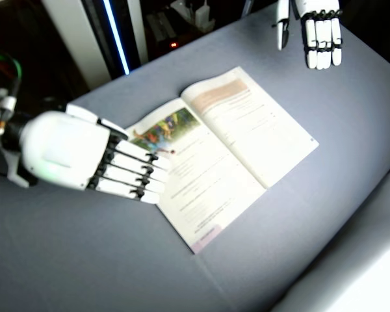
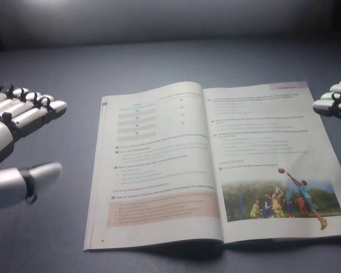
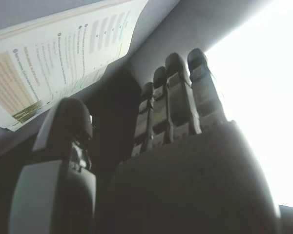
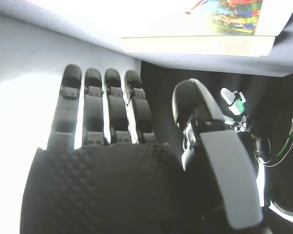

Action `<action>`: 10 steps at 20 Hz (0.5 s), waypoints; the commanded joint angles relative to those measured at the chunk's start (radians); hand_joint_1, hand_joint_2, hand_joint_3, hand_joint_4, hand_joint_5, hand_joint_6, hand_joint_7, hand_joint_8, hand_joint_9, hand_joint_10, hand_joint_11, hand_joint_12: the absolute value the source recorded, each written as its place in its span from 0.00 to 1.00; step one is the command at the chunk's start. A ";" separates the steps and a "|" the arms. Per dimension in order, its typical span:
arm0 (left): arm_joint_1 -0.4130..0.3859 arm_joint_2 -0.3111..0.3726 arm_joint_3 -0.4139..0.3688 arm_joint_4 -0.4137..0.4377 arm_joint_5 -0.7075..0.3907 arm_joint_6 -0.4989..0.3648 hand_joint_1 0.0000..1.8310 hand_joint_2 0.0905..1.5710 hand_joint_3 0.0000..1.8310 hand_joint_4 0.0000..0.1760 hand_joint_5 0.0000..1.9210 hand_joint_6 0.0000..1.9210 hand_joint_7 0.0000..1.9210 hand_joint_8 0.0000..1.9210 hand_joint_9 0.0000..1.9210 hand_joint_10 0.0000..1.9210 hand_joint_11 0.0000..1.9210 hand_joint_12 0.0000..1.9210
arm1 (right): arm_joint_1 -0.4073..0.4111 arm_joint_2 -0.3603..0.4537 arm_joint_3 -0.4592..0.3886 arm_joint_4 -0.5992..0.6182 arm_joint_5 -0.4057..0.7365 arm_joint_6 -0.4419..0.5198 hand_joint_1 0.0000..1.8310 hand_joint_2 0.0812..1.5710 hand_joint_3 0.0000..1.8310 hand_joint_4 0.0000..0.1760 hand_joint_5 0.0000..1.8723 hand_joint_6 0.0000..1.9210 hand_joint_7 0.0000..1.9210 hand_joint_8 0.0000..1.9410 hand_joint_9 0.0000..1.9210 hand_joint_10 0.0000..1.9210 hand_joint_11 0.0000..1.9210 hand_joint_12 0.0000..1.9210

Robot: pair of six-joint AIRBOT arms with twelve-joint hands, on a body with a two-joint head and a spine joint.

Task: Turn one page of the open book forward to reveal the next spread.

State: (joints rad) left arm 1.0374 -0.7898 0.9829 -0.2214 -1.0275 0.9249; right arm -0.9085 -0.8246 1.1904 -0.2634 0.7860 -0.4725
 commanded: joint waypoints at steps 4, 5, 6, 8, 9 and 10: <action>-0.008 -0.003 0.006 -0.008 -0.114 0.000 0.00 0.83 0.00 0.00 0.05 0.00 0.05 0.00 0.04 0.00 0.00 0.08 | 0.014 -0.002 0.012 0.029 0.099 0.003 0.00 0.93 0.01 0.00 0.04 0.00 0.02 0.00 0.00 0.00 0.00 0.00; -0.008 -0.003 0.007 -0.008 -0.112 0.000 0.00 0.84 0.00 0.00 0.05 0.00 0.05 0.00 0.03 0.00 0.00 0.07 | 0.014 -0.004 0.012 0.024 0.094 0.003 0.00 0.93 0.01 0.00 0.04 0.00 0.02 0.00 0.00 0.00 0.00 0.00; -0.008 -0.003 0.007 -0.007 -0.111 0.000 0.00 0.83 0.00 0.00 0.04 0.00 0.04 0.00 0.03 0.00 0.00 0.05 | 0.018 -0.004 0.013 0.006 0.080 0.010 0.00 0.93 0.01 0.00 0.04 0.00 0.02 0.00 0.00 0.00 0.00 0.00; -0.008 -0.005 0.008 -0.006 -0.111 -0.003 0.00 0.83 0.00 0.00 0.05 0.00 0.04 0.00 0.04 0.01 0.01 0.05 | 0.035 -0.011 0.019 -0.054 0.033 0.035 0.00 0.93 0.01 0.00 0.03 0.00 0.02 0.00 0.00 0.00 0.00 0.00; -0.008 -0.005 0.009 -0.005 -0.110 -0.003 0.00 0.84 0.00 0.00 0.05 0.00 0.05 0.01 0.04 0.01 0.01 0.06 | 0.045 -0.016 0.024 -0.084 0.007 0.049 0.00 0.93 0.01 0.00 0.03 0.00 0.02 0.00 0.00 0.00 0.00 0.00; -0.008 -0.005 0.009 -0.005 -0.110 -0.003 0.00 0.84 0.00 0.00 0.05 0.00 0.05 0.01 0.04 0.00 0.01 0.05 | 0.051 -0.022 0.029 -0.103 -0.014 0.056 0.00 0.91 0.00 0.00 0.03 0.00 0.02 0.00 0.00 0.00 0.00 0.00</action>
State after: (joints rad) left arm 1.0374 -0.7952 0.9859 -0.2192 -1.0245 0.9245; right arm -0.8665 -0.8516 1.2148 -0.4026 0.7029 -0.4210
